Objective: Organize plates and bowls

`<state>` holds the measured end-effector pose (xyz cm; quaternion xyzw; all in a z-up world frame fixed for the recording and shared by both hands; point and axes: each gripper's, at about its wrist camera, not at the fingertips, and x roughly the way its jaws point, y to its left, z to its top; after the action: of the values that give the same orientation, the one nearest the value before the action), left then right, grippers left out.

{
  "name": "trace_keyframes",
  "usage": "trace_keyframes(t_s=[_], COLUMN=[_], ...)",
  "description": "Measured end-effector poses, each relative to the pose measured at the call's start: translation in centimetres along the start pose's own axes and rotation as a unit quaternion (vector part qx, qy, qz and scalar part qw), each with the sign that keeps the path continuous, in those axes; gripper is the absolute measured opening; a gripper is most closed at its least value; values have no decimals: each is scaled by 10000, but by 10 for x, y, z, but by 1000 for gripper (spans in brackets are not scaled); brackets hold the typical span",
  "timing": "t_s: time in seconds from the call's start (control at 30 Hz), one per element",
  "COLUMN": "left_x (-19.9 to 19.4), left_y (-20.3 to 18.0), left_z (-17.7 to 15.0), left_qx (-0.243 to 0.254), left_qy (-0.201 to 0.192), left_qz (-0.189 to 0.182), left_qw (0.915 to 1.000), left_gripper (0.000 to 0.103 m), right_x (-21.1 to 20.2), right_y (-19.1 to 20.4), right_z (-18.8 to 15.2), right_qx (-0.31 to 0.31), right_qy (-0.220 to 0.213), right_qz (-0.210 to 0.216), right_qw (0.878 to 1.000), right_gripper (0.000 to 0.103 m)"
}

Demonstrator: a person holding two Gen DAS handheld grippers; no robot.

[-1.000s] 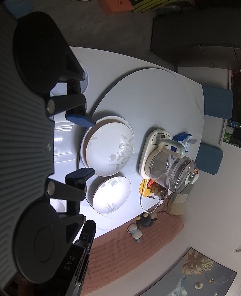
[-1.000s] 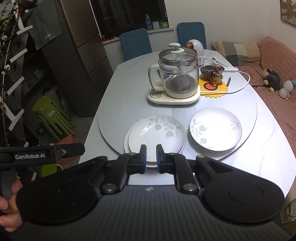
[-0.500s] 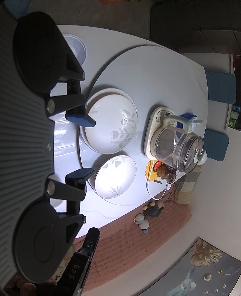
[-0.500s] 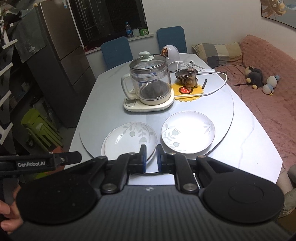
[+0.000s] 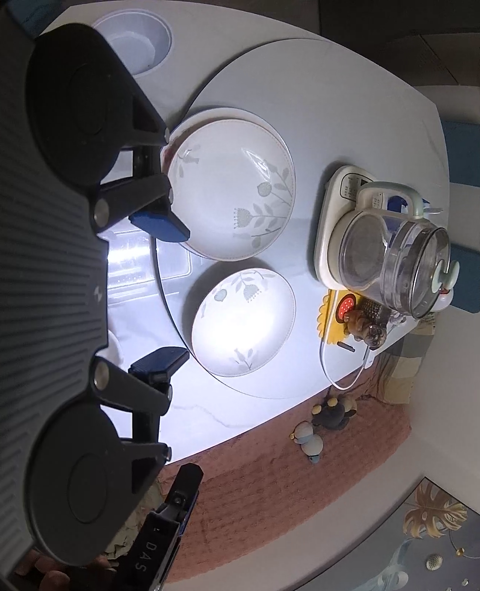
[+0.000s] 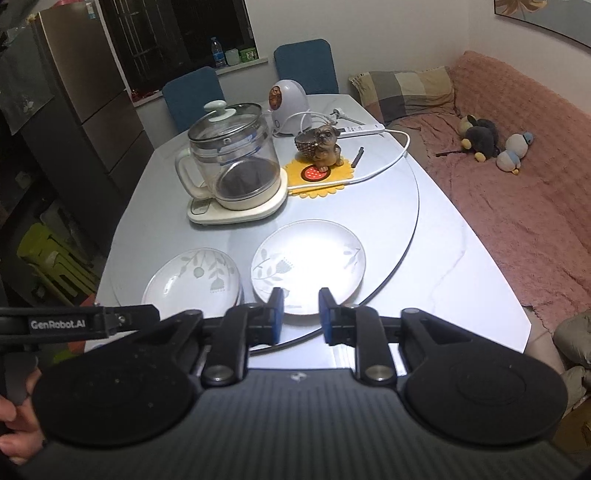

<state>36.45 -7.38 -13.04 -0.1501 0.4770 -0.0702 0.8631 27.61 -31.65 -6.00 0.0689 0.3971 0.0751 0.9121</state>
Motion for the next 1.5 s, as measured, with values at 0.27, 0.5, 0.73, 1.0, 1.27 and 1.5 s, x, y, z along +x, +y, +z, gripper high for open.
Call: trace_keyframes(t_s=[0.27,0.5,0.73,1.0,1.27,1.5], left_x=[62,117,156,193,219,232], left_y=[-18,-17,-11,-6,-8,-7], left_z=[24,30,29,29,32,36], left_qx=[-230,-687,-1168,-1449,-1531,-1586], left_qy=[283,544,586,611,656,676], left_qz=[31,250,354,446,456,493], left_qw=[9993,9958,9908,9866,9850,9838], left_gripper=[71,71,70,69,63,63], right_x=[45,103,162,224,263,281], right_y=[-50,-82,-99,-108,-110,-108], right_z=[21,42,55,52,53,58], right_qx=[114,-20,-206,-230,-188,-288], right_qy=[301,724,1017,1263,1333,1315], right_qz=[106,433,681,995,1267,1529], right_qw=[9994,9964,9923,9867,9828,9790], right_gripper=[50,50,49,40,32,22])
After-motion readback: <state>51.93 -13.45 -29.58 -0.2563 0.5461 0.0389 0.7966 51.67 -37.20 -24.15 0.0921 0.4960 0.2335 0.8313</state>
